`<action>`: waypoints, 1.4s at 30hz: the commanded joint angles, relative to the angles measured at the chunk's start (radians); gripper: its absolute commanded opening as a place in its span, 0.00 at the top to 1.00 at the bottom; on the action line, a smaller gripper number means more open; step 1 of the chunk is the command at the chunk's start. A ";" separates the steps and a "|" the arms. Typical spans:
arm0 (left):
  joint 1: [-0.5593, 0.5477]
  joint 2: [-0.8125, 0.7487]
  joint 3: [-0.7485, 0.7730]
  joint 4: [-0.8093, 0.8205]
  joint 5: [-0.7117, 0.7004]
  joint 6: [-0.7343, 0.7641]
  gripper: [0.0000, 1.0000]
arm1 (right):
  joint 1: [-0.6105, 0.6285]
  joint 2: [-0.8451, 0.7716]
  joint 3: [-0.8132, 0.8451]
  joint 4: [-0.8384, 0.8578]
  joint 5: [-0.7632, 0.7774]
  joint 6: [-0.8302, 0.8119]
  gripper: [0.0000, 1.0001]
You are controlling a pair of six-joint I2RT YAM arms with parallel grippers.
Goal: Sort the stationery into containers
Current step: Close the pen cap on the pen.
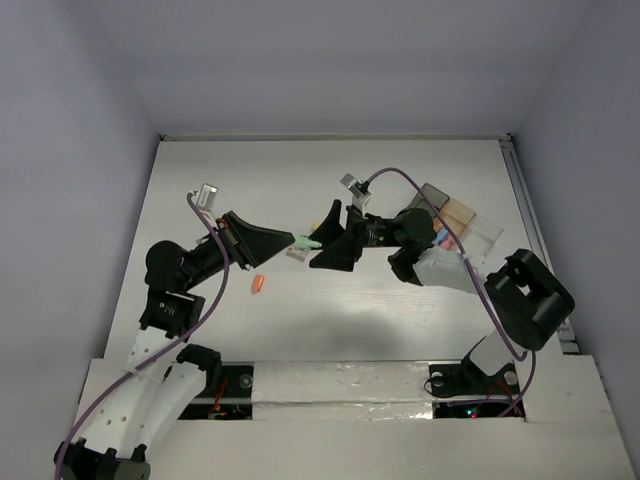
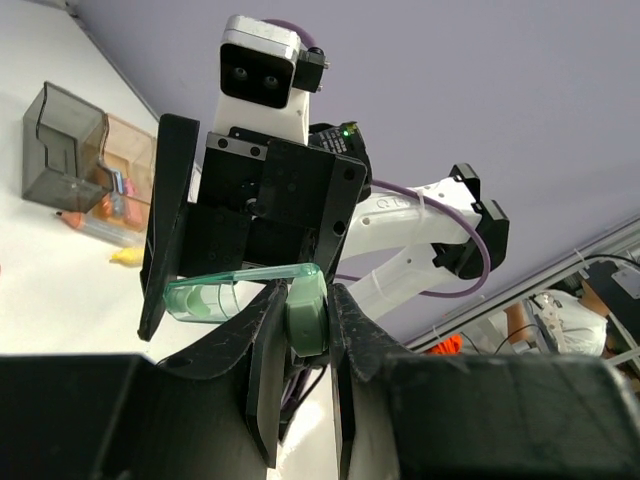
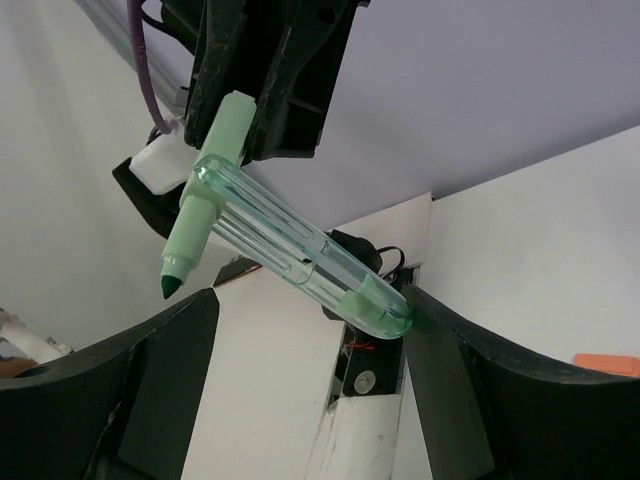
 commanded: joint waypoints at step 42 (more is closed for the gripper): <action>0.008 -0.006 -0.022 -0.115 -0.111 0.172 1.00 | 0.003 -0.146 -0.095 0.353 -0.014 -0.052 0.84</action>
